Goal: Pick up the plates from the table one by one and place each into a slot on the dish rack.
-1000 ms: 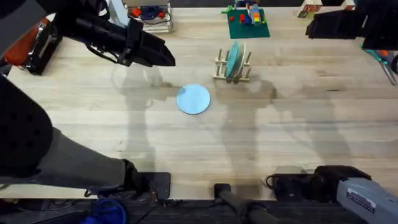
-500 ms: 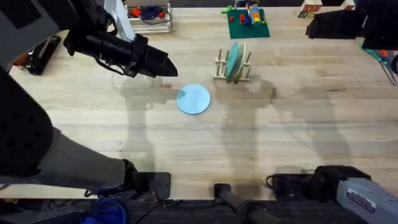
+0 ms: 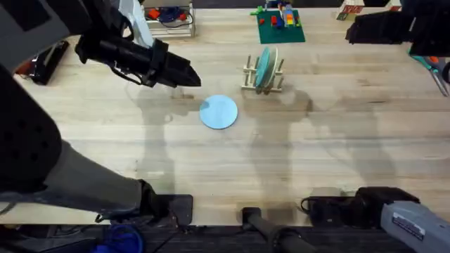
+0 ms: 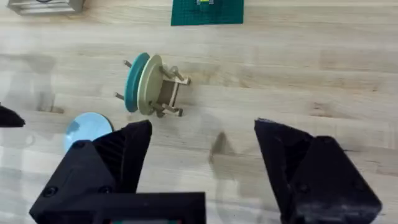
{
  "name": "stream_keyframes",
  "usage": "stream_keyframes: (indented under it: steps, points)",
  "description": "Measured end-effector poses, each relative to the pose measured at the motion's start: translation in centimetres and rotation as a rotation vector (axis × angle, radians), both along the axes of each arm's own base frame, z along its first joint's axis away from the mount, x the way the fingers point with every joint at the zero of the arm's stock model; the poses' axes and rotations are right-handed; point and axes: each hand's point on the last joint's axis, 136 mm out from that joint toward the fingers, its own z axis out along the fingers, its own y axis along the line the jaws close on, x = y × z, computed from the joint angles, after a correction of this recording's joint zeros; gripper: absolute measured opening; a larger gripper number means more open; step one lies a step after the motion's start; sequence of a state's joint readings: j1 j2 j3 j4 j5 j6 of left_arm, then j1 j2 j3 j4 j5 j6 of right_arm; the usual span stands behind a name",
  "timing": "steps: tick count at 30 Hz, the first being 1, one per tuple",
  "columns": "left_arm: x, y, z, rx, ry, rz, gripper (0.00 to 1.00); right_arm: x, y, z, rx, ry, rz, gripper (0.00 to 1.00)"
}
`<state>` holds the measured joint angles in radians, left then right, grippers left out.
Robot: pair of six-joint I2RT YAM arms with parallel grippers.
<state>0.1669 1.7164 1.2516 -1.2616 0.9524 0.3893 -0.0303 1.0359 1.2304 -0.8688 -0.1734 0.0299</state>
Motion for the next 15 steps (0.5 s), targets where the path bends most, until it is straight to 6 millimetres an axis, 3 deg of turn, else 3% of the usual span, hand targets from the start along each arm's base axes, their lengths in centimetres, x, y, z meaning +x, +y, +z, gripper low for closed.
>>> stream_keyframes:
  steps: [9,15]
  points:
    - [0.4,-0.4,-2.8,-0.010,0.065,-0.015,0.042,0.0,0.0,0.0,0.000,0.000,0.000,0.993]
    - [-0.4,-0.5,-5.8,-0.019,0.119,-0.017,0.043,0.0,0.0,0.0,0.000,0.000,0.000,0.993]
